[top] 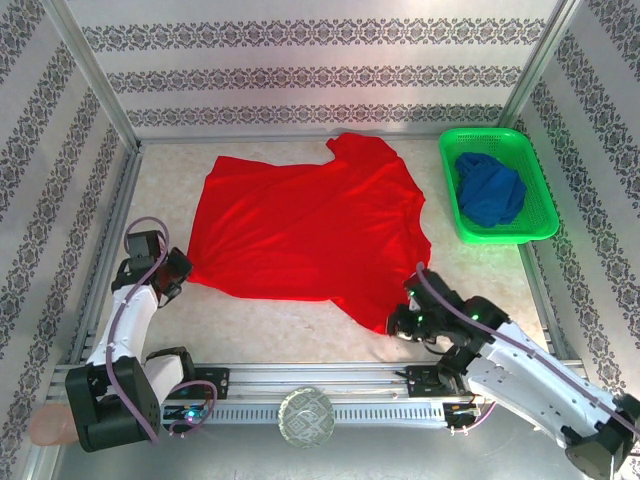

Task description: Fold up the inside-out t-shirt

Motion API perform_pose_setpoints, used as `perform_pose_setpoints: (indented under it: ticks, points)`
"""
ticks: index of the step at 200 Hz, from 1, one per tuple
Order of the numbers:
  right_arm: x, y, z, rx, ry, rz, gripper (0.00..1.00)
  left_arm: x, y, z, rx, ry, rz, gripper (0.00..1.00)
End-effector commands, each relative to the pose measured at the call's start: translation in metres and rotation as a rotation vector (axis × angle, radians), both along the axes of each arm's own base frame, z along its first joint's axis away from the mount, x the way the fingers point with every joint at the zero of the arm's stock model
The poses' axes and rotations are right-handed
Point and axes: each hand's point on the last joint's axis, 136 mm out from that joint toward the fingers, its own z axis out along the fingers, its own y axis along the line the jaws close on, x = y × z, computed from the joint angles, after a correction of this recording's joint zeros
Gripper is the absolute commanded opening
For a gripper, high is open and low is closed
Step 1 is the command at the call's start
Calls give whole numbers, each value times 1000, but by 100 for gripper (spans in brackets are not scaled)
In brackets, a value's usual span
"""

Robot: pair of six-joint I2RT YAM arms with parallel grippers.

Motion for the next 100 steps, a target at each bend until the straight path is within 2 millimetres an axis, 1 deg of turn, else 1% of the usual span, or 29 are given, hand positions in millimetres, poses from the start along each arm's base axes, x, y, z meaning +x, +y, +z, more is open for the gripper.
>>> perform_pose_setpoints:
  ticks: [1,27,50,73,100]
  points:
    - [21,0,32,49,-74,-36,0,12,7,26,-3,-54,12,0]
    - [50,-2,60,118,-136,-99,0,25,15,33,-2,-57,4,0]
    - [71,-8,76,159,-179,-149,0,34,18,32,-5,-49,-11,0]
    - [92,-14,89,197,-217,-202,0,45,19,31,-17,-52,-26,0]
    - [118,-21,94,223,-236,-255,0,62,20,27,-45,-56,-41,0]
